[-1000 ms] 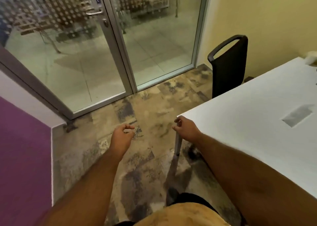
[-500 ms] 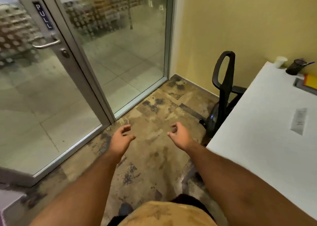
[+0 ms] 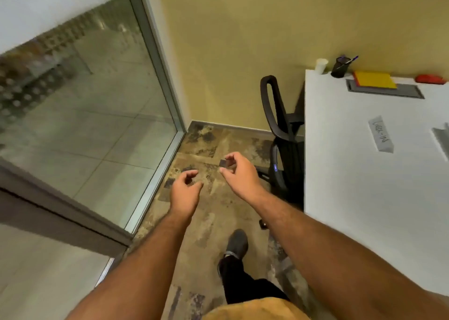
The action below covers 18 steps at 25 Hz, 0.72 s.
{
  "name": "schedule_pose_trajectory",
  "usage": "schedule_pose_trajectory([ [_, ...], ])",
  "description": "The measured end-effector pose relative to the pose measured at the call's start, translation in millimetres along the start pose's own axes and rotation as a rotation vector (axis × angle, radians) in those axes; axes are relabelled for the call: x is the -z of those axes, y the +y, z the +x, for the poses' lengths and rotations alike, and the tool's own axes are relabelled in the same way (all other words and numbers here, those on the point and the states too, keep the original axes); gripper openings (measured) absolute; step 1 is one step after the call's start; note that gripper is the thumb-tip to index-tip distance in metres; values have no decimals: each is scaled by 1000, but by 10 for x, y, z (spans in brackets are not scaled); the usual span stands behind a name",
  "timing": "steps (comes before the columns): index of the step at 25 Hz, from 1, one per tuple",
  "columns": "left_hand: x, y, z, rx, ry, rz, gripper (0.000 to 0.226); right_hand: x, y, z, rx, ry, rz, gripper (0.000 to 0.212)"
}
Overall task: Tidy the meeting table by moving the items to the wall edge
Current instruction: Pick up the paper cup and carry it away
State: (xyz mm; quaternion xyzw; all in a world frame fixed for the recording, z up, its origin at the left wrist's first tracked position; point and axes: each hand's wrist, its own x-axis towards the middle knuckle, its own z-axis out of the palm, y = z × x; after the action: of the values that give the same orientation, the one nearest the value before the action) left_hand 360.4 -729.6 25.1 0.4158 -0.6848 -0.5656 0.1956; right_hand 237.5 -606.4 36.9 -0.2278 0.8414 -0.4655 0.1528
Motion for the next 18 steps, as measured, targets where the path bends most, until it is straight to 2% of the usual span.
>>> schedule_pose_trajectory([
  [5, -514, 682, 1428, -203, -133, 89, 32, 201, -282, 1452, 44, 198, 130, 27],
  [11, -1226, 1476, 2981, -179, -156, -31, 26, 710, -361, 3061, 21, 319, 137, 29],
  [18, -2581, 1914, 4133, -55, -399, -135, 23, 1262, 194, 4274, -177, 486, 149, 30],
])
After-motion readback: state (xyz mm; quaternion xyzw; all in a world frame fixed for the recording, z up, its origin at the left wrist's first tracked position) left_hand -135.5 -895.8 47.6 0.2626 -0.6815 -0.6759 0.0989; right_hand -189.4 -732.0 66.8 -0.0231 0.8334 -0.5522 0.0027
